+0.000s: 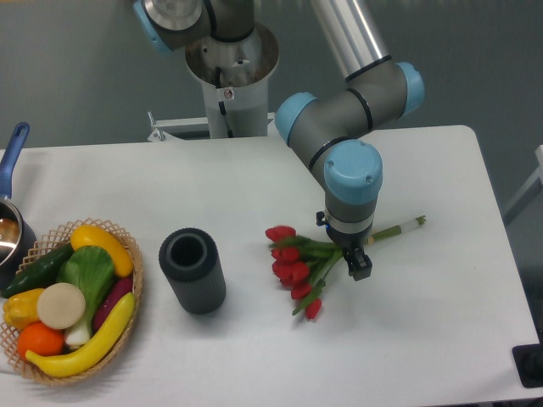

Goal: Place the flowers on the table
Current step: 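Lay the tulips flat on the table and open the gripper, then raise the open gripper away from the tulips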

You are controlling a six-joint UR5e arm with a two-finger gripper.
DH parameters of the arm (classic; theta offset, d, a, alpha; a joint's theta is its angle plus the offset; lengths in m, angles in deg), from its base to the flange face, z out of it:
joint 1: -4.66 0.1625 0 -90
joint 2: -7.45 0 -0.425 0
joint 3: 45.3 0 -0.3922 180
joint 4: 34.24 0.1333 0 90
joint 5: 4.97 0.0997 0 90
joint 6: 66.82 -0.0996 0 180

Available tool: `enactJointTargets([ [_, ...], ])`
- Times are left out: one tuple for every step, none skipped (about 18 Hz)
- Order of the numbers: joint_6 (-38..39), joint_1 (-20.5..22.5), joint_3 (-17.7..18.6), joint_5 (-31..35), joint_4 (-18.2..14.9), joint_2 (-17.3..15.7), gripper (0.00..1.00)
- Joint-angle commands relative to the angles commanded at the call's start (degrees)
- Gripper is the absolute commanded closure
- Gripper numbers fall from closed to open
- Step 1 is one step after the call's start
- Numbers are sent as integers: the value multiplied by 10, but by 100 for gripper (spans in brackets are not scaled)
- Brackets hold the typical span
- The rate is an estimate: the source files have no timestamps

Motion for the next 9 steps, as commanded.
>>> enactJointTargets([
  [3, 1, -8, -21, 0, -3, 0],
  [5, 4, -20, -34, -1, -8, 0],
  [8, 4, -34, -36, -7, -14, 0],
  [8, 5, -47, -36, -18, -18, 0],
  [8, 7, -66, -36, -39, -22, 0],
  [8, 11, -89, -36, -67, -23, 0],
  [8, 16, -116, -36, -100, -23, 0],
  [8, 18, -142, -37, -131, -23, 0],
  [8, 20, -163, -38, -155, -23, 0],
])
